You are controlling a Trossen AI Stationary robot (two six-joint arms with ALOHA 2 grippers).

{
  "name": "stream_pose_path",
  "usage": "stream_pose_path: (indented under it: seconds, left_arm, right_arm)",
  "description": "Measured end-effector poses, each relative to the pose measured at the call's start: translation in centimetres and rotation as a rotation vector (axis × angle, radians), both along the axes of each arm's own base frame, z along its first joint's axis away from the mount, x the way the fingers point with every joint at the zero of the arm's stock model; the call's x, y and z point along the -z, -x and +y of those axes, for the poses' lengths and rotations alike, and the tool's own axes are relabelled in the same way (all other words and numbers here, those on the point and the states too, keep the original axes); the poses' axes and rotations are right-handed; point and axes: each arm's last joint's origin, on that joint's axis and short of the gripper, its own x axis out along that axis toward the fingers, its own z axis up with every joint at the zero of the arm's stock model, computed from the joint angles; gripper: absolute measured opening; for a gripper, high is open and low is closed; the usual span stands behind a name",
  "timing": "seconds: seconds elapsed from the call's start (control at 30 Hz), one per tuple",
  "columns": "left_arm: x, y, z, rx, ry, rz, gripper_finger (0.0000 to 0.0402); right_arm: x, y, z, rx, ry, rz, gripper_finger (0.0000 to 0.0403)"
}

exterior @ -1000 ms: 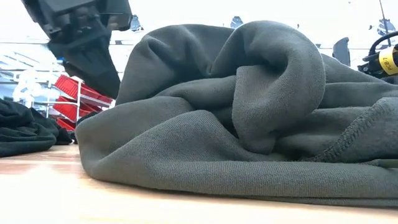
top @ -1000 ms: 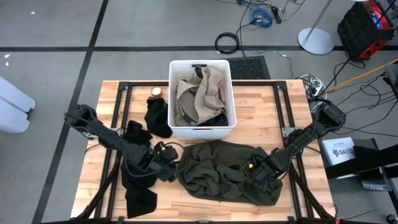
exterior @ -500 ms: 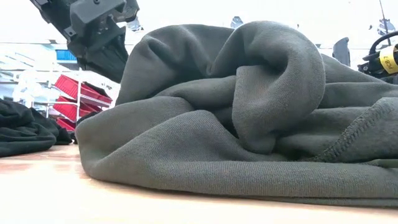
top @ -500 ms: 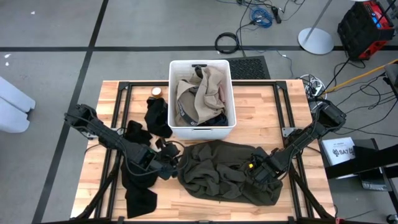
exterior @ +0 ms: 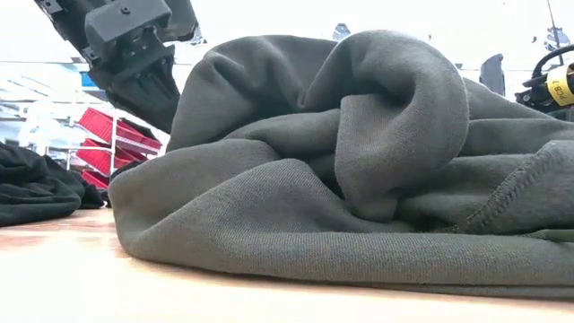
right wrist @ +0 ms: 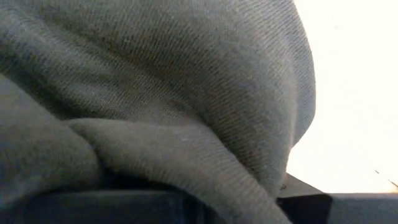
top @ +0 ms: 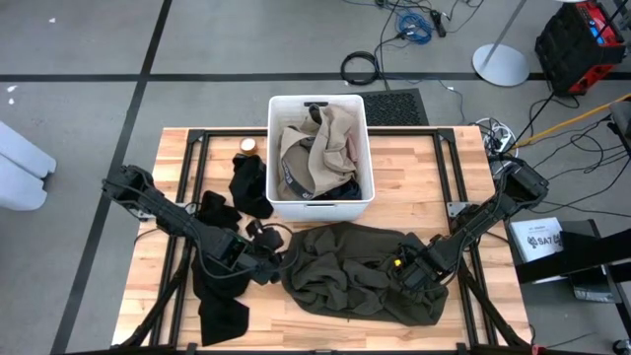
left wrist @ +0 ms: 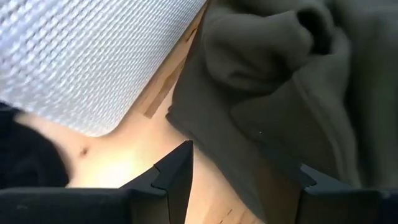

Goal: Fold laundry
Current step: Fold the black jacket into the white laundry bin

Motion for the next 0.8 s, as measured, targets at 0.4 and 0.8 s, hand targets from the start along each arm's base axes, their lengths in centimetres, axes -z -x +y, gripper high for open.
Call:
stream_pose_path:
  seconds: [0.4,0.8]
  left_arm:
    - [-0.8,-1.0,-0.9,0.049,0.17,-0.089,0.0162]
    - [0.8,-0.8,2.6,-0.333,0.482,0.057,0.0162]
  right_arm:
    - [0.0,0.0,0.0,0.001,0.0,-0.001,0.0059]
    - [0.0,0.0,0.0,0.001,0.0,-0.001,0.0059]
